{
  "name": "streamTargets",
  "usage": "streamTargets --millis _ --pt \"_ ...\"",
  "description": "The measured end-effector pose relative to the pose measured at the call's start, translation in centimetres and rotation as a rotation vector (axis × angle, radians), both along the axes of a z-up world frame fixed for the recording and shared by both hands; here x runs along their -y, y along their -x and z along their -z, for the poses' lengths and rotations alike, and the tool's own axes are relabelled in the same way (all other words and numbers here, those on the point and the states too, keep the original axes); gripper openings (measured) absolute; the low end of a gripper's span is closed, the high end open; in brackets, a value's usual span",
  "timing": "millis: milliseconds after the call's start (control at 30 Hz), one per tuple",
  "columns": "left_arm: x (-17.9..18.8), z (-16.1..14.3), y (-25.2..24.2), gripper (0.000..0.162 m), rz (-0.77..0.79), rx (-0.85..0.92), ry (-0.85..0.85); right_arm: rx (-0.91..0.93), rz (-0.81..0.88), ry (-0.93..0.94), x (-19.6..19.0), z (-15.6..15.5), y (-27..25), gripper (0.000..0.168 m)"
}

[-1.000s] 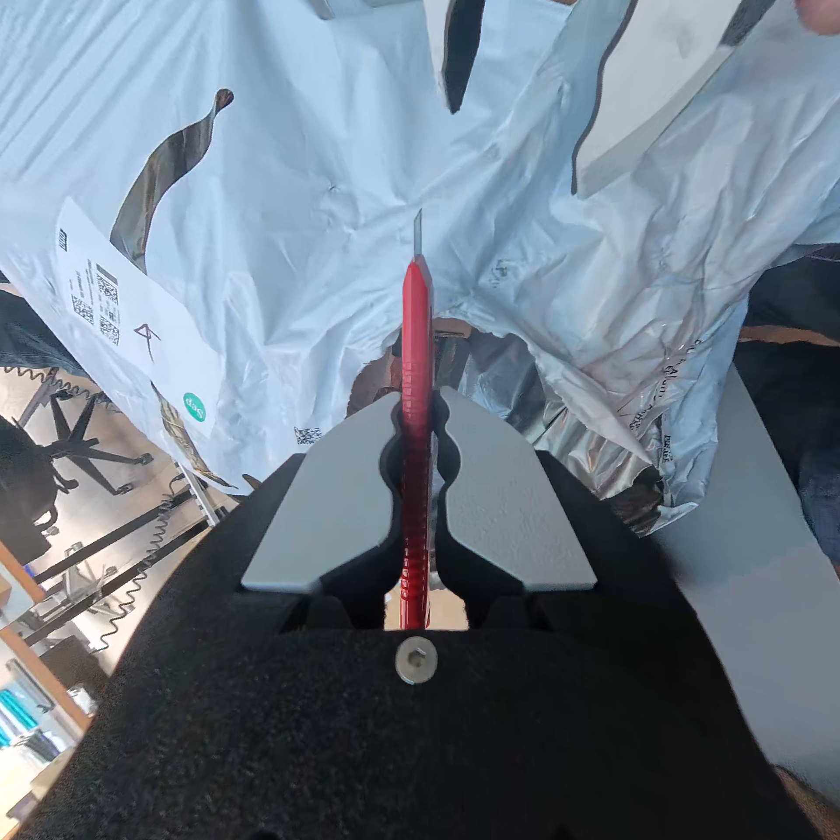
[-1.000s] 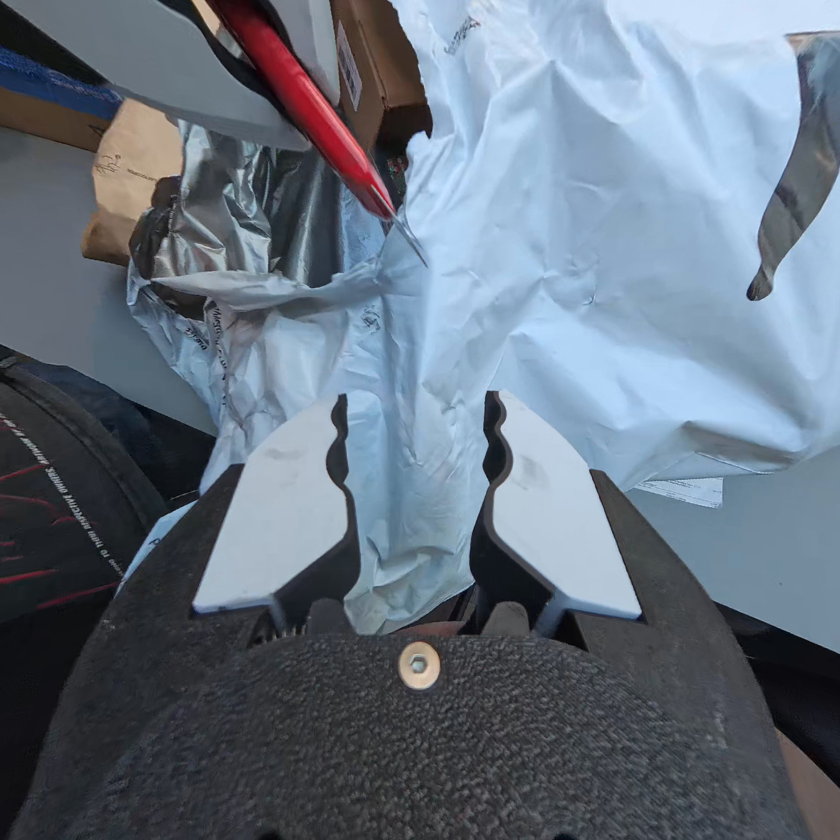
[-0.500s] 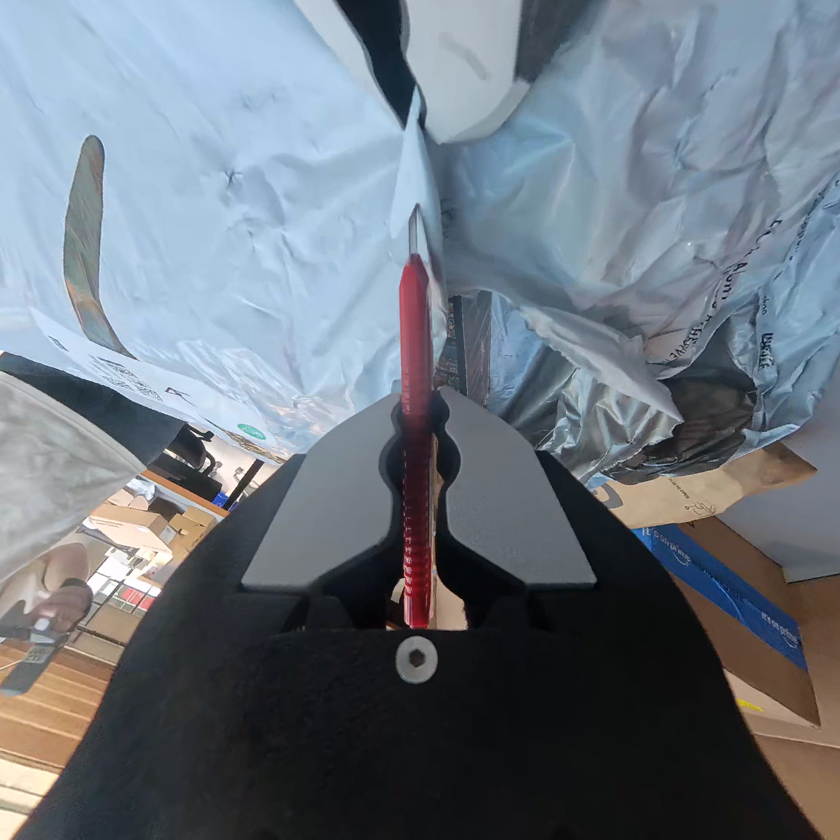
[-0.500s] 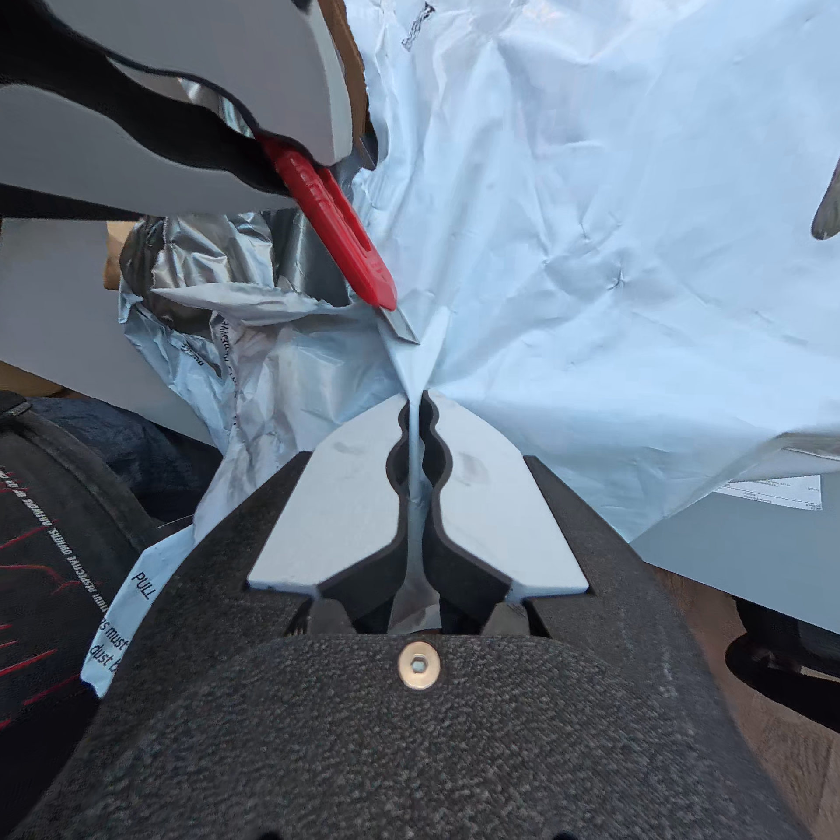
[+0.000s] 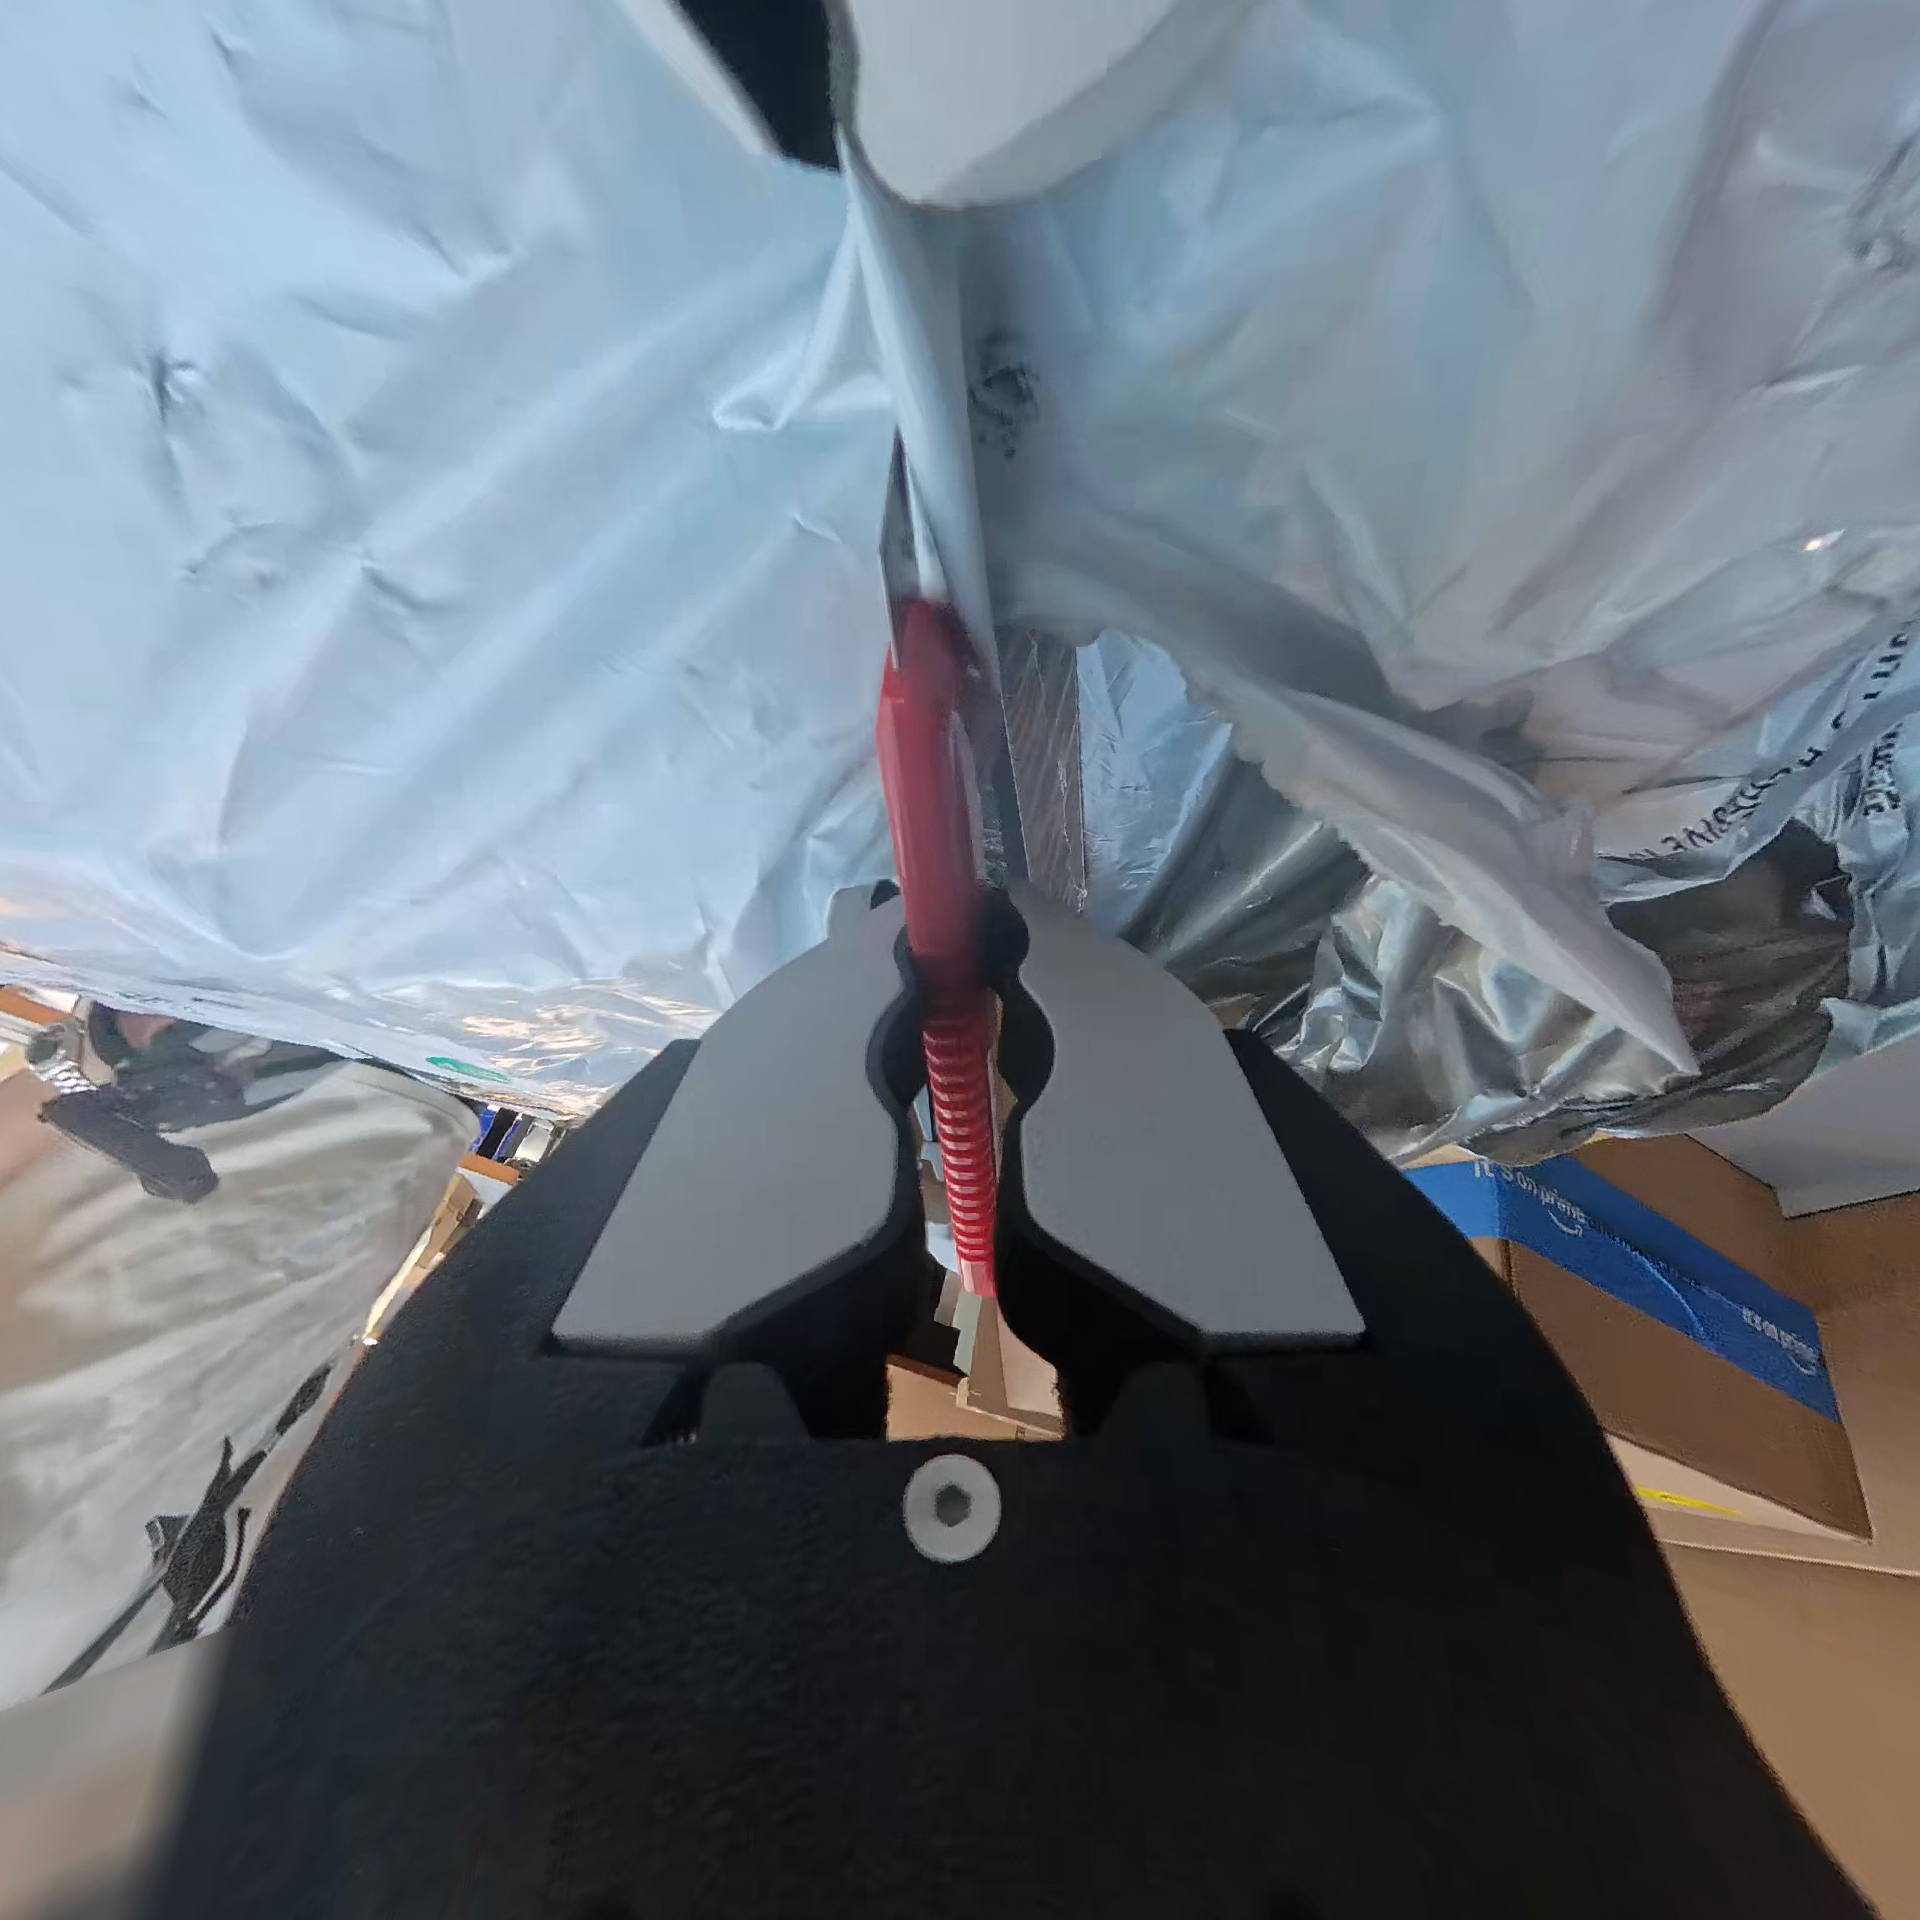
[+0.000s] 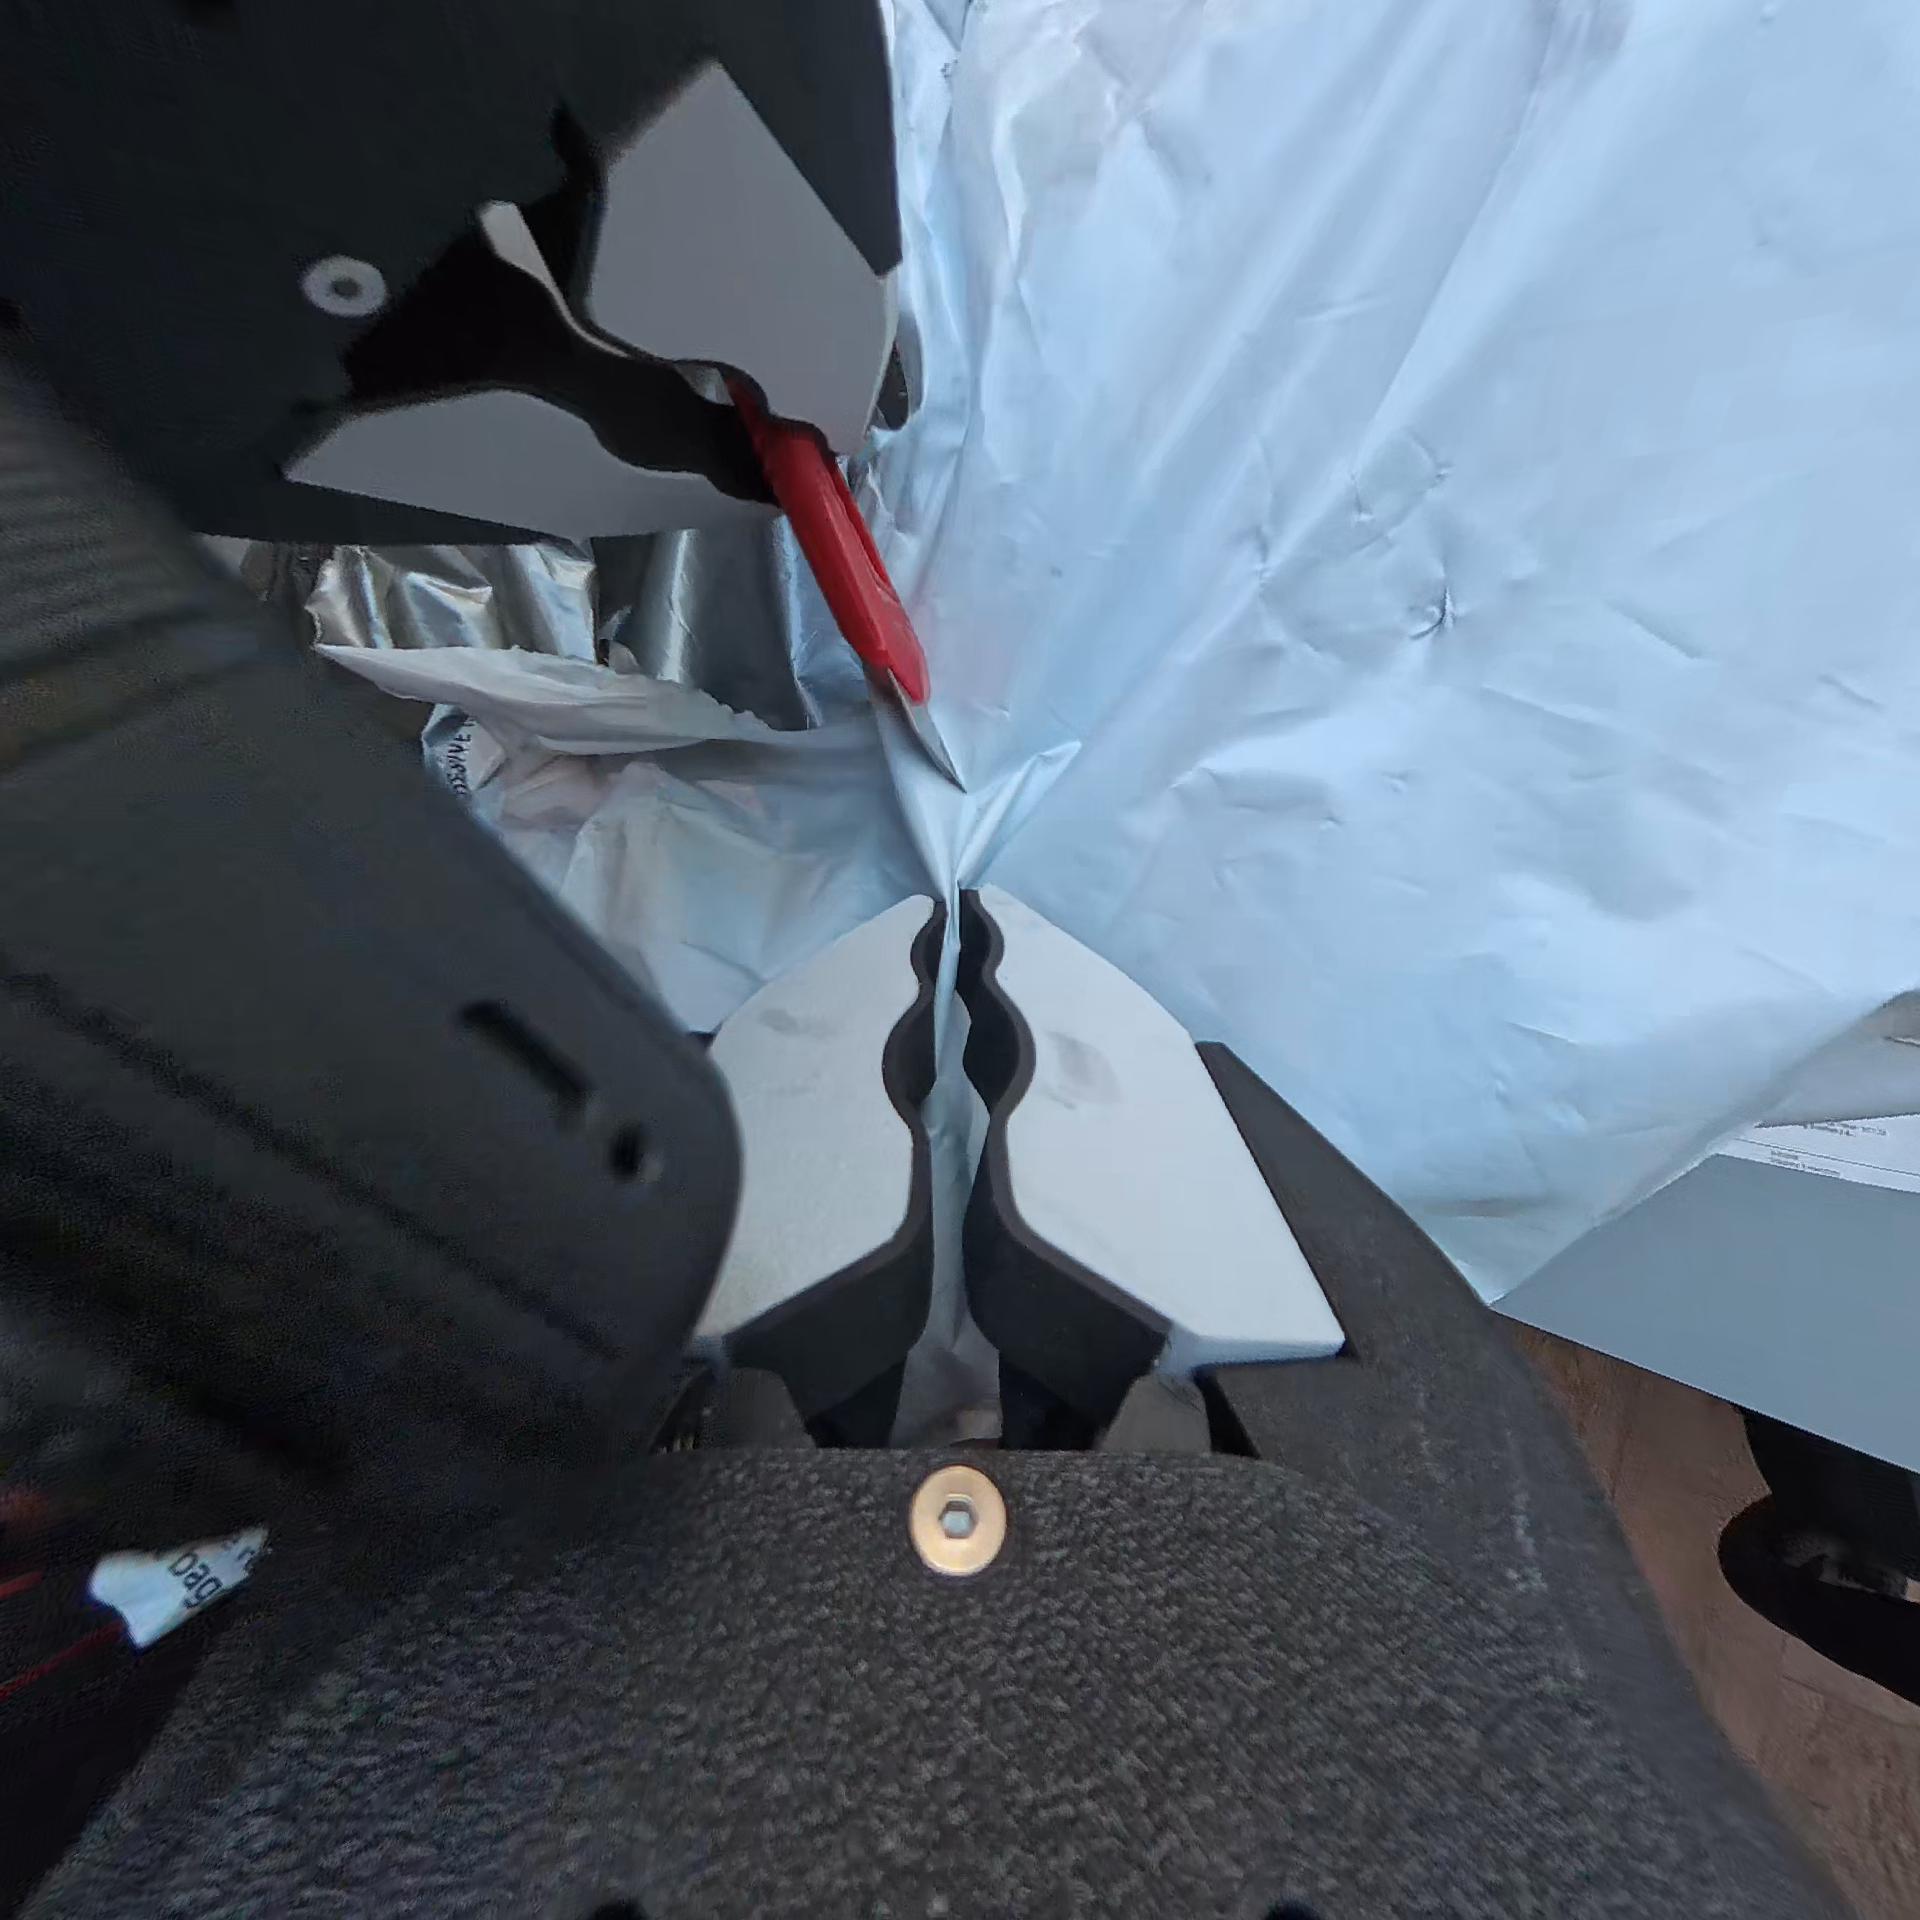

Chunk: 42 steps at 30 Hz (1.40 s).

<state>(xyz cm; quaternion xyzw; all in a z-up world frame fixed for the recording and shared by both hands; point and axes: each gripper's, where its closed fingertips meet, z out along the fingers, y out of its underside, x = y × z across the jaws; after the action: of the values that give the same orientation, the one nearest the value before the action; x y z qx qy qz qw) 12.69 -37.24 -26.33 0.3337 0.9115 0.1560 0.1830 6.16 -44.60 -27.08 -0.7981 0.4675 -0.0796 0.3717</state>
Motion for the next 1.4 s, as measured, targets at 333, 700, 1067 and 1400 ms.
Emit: streamTargets --millis 333,700,1067,1400 --pt "-3.7 2.2 -1.2 0.009 -0.184 -0.102 -0.014 0.034 0.056 -0.052 0.7 -0.6 0.3 0.000" --pt "-5.0 -0.4 3.0 0.009 -0.730 -0.558 0.252 0.022 0.047 -0.105 0.3 -1.7 1.6 0.020" --pt "-2.0 -6.5 8.5 0.009 -1.414 -1.197 0.674 0.102 0.023 -0.148 -3.6 -7.0 2.2 0.034" --pt "0.1 -5.7 7.4 0.010 -1.981 -1.262 1.069 0.101 -0.066 -0.021 -8.2 -8.4 2.5 0.057"
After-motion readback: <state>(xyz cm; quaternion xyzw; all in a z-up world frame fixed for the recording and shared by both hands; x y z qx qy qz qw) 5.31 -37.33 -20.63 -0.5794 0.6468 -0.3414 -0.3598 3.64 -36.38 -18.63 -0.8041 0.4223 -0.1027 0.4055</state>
